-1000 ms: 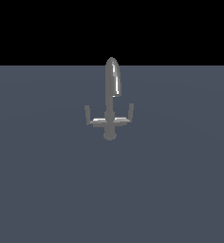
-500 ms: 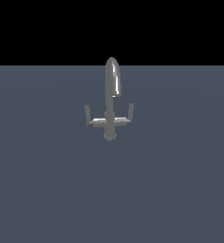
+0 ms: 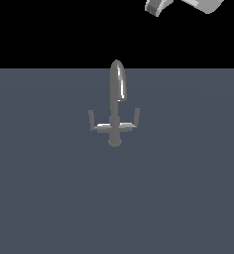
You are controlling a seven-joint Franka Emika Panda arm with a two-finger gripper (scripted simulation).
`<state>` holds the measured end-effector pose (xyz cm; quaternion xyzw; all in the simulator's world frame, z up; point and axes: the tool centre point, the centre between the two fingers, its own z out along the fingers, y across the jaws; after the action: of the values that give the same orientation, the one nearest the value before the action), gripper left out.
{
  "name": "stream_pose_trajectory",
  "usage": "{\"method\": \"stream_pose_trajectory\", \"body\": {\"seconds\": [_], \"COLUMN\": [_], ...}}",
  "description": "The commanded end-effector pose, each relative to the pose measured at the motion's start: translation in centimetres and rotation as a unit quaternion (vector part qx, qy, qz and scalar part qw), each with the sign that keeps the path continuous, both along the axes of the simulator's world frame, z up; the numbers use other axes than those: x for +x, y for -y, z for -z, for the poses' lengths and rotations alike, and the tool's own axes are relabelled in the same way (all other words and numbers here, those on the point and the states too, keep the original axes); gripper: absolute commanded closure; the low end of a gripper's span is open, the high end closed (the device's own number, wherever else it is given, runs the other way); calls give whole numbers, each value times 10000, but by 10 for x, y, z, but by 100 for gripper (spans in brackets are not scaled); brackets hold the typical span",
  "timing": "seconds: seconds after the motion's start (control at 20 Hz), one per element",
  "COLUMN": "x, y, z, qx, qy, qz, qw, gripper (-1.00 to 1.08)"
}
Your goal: Turn on the faucet by rotating a designated handle.
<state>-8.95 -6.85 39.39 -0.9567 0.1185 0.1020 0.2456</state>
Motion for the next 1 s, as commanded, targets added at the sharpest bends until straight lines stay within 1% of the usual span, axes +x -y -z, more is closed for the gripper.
{"method": "stream_pose_trajectory", "body": {"seconds": [0.0, 0.25, 0.5, 0.75, 0.95], "x": [12, 34, 55, 75, 91], "y": [4, 12, 18, 22, 25], "z": [11, 34, 58, 84, 106], "qx": [225, 668, 1114, 1568, 1939], "qy": [-93, -285, -479, -678, -842], "qz": [86, 249, 410, 571, 702], "qw": [9997, 9971, 9918, 9836, 9749], "gripper": [108, 108, 108, 108, 108]}}
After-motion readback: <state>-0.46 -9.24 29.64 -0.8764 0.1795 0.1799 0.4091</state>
